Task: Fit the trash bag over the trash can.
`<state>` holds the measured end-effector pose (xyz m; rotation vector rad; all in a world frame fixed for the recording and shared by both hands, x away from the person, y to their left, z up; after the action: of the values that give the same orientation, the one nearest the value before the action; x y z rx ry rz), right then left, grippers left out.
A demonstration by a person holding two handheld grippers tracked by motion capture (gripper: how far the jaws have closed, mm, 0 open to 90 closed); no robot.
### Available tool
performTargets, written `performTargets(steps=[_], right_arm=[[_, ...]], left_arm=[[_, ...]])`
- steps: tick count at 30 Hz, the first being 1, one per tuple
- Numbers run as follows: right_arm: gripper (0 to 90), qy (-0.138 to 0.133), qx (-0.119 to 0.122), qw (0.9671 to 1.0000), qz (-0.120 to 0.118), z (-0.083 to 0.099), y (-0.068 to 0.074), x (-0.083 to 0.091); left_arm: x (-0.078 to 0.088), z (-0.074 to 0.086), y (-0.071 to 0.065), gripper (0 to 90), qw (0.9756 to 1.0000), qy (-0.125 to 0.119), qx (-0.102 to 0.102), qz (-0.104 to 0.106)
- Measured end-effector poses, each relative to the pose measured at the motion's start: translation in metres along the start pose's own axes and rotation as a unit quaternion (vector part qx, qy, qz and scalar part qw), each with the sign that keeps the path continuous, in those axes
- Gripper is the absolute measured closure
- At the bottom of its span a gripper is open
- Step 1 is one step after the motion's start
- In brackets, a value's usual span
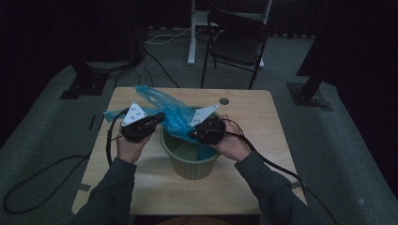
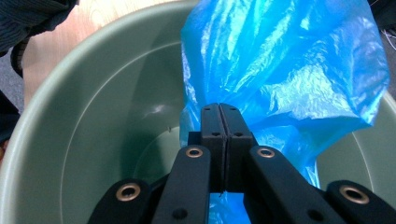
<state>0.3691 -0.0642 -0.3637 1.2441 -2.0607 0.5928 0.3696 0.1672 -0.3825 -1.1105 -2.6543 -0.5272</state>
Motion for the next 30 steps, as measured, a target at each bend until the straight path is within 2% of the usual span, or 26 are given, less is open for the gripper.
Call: performTargets(steps=[4,10,15,20,21,22,25,30], right_arm=[[76.5,-0.018,-0.006,0.9998,0.0,0.002,-0.003,0.009],[74.2,-0.057,-0.022,0.9981,0.008,-0.009,-0.011,0.025],[73.7,-0.072,-0.035,0.9968,0.011,-0.024,-0.019,0.021],[71.1,-0.067,-0.034,0.9971,0.013,-0.034,-0.023,0.009],[71.0,-0.061,-0.031,0.9976,0.014,-0.036,-0.024,0.005],[76.6,-0.046,-0.033,0.9983,0.01,-0.038,-0.026,-0.004],[89.6,-0.031,-0.026,0.9992,0.003,-0.036,-0.025,-0.009],[90.0,-0.026,-0.016,0.9995,0.011,-0.025,-0.02,-0.007]], left_arm=[[0.001,-0.001,-0.007,88.7,0.9999,-0.001,-0.01,0.007],[0.0,0.0,-0.013,88.7,0.9998,-0.003,-0.014,0.015],[-0.001,0.0,-0.017,88.8,0.9996,-0.006,-0.016,0.022],[-0.003,0.001,-0.019,88.7,0.9994,-0.008,-0.016,0.031],[-0.003,0.002,-0.019,88.7,0.9993,-0.01,-0.01,0.034],[-0.002,0.003,-0.02,88.5,0.9993,-0.012,-0.009,0.034],[0.001,0.005,-0.021,86.4,0.9991,-0.014,-0.009,0.038],[0.01,0.007,-0.023,85.6,0.9989,-0.016,-0.008,0.043]])
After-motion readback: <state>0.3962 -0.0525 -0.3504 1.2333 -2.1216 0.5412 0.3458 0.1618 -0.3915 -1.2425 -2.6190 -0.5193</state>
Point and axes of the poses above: each handheld gripper's, and its own axes: x roughly backward along the jaws, z roughly out of its underside, y roughly to its left, the point moved 2 cm from there along -x, roughly forward along the jaws, and after that the axes turned 10 degrees about -x, right-handed, at the moved point
